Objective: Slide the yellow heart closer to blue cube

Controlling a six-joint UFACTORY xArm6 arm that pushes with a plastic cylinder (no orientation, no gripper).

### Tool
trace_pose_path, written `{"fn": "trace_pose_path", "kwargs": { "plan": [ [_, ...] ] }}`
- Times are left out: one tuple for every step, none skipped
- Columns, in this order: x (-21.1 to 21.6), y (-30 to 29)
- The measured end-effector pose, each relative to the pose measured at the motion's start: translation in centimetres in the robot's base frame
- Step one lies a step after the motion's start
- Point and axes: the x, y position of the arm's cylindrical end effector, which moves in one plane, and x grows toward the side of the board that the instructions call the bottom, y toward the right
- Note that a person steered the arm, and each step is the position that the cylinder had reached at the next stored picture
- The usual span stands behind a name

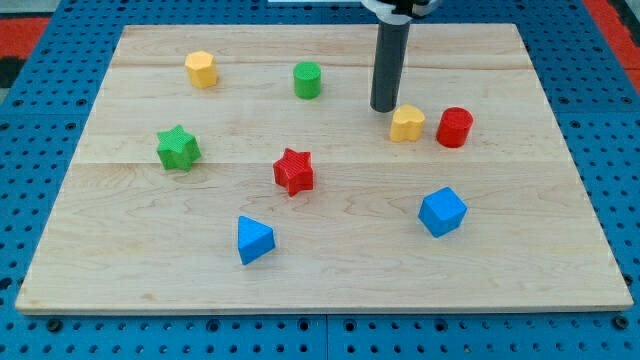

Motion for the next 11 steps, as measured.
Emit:
{"fn": "trace_pose_path", "kwargs": {
  "plan": [
    [1.2,1.2],
    [3.1,1.4],
    [4.8,1.4],
    [1.8,1.4],
    [2.5,3.0],
    [5.2,4.5],
    [6.8,4.2],
    [7.4,3.8],
    [8.4,3.8],
    [10.2,3.8],
    [11.8,3.8]
  ]
}}
